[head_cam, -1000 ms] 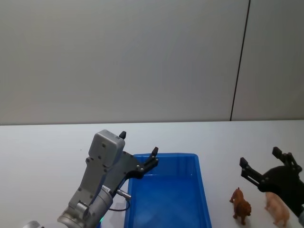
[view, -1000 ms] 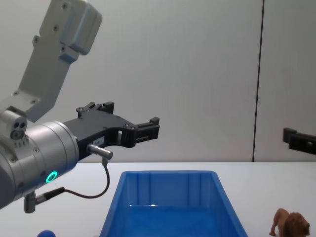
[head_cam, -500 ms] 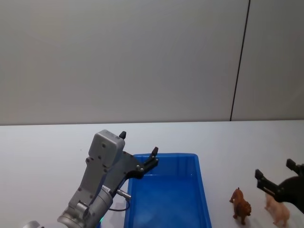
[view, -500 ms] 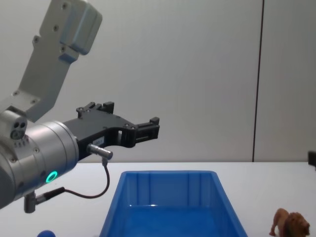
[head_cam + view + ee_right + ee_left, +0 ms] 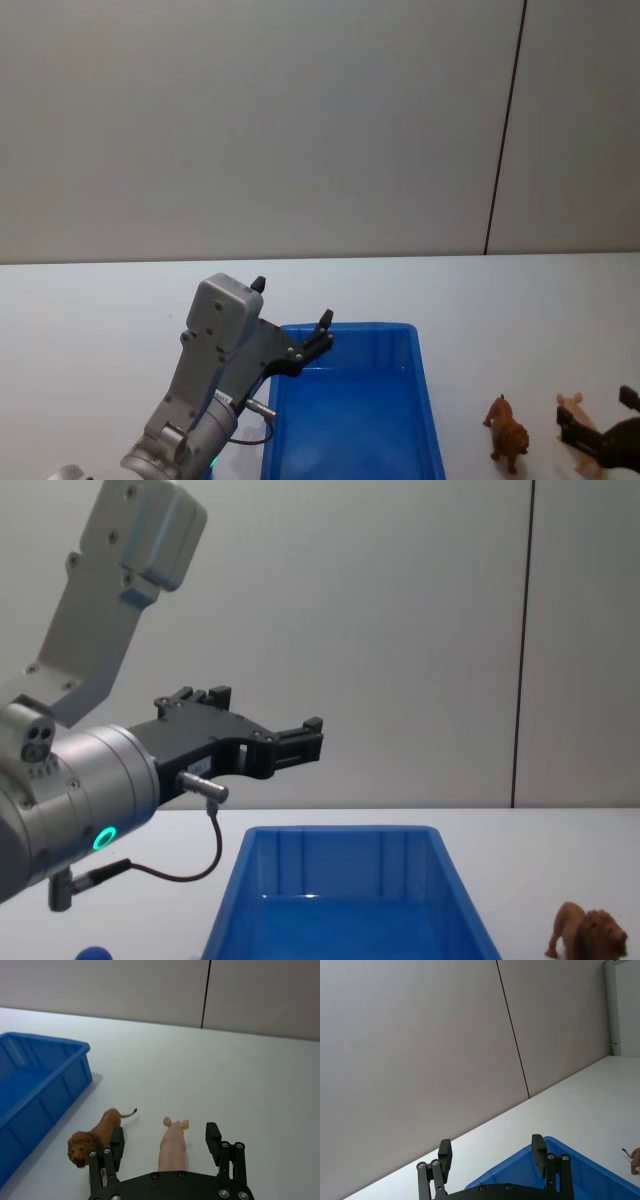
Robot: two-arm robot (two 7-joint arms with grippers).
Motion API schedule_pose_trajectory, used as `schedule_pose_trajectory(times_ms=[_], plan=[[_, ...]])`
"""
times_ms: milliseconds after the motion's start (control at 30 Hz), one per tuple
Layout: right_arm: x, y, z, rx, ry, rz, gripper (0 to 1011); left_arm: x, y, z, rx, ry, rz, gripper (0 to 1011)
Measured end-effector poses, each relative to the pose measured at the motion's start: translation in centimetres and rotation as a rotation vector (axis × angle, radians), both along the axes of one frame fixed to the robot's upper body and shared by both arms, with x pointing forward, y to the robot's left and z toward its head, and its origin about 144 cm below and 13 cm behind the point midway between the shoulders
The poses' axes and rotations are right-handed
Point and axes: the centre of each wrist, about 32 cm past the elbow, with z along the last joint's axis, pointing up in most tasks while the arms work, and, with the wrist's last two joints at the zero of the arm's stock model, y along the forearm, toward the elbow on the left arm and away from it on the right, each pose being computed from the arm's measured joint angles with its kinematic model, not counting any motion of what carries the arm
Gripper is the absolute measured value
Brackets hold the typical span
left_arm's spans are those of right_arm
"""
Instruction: Pick up the two dolls from the table and place them into the box.
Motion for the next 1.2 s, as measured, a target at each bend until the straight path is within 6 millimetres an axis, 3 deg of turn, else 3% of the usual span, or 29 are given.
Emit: schedule_pose_trajectory(times_ms=[333, 433, 767, 1000, 1200], plan=[[0.2, -0.4, -1.5, 0.01, 0.095, -0.004, 1001, 0.0, 0.0, 0.0, 0.0, 0.0, 0.0, 1003], [0.3, -0.4, -1.8, 0.014, 0.112, -0.004, 954, 0.0, 0.0, 0.0, 0.0, 0.0, 0.0, 1003], [0.8, -0.2, -2.6, 0.037, 0.169, -0.007, 705, 0.0, 0.0, 0.0, 0.0, 0.0, 0.0, 1003], [1.0, -0.2, -2.8, 0.043, 0.183, -0.013, 443, 0.0, 0.0, 0.0, 0.0, 0.0, 0.0, 1003], [1.2, -0.1, -2.6, 0.038, 0.161, -0.014, 378, 0.0, 0.0, 0.0, 0.0, 0.0, 0.0, 1003]])
